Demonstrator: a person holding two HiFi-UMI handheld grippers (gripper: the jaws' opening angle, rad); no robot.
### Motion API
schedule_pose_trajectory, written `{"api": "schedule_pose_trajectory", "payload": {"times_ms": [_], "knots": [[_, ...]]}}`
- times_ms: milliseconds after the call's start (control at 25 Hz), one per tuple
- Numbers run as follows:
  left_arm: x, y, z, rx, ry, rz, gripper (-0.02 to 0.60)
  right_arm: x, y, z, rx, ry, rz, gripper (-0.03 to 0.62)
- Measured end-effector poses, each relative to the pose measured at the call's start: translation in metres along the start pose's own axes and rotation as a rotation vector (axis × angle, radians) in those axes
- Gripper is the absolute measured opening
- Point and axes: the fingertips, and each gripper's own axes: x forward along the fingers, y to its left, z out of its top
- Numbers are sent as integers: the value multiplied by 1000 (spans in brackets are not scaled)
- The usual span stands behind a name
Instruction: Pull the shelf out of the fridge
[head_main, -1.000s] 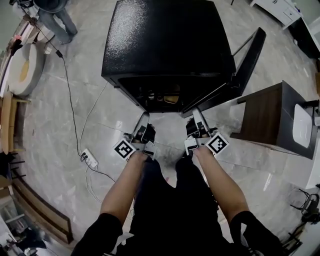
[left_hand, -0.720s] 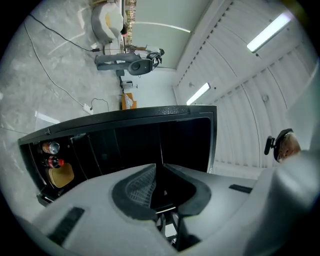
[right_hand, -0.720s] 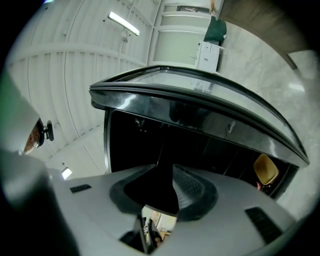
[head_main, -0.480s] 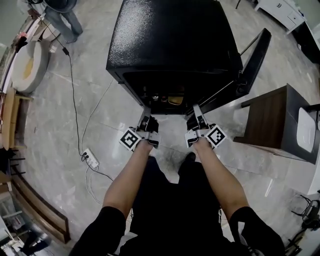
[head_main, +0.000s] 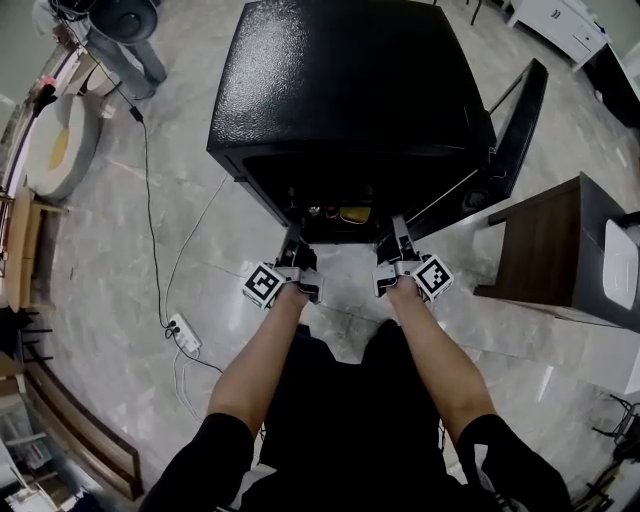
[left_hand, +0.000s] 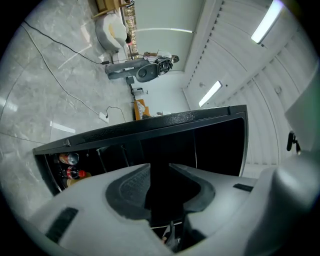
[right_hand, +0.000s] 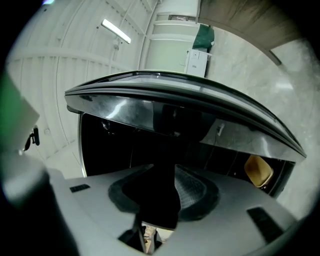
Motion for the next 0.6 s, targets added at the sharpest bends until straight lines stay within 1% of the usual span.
{"api": "schedule_pose_trajectory", "payload": {"times_ms": [40, 200, 440, 600], "knots": [[2, 6, 0, 1, 0, 7, 110, 1, -4, 0, 5, -3, -4, 112], [5, 27, 0, -10, -16, 48, 115, 6, -18, -4, 21, -7, -19, 126], [16, 40, 1, -38, -43, 27, 140, 13, -37, -7, 31, -9, -48, 146], [23, 49, 3, -55, -62, 29, 146, 20, -46, -11, 47, -7, -44, 153]]}}
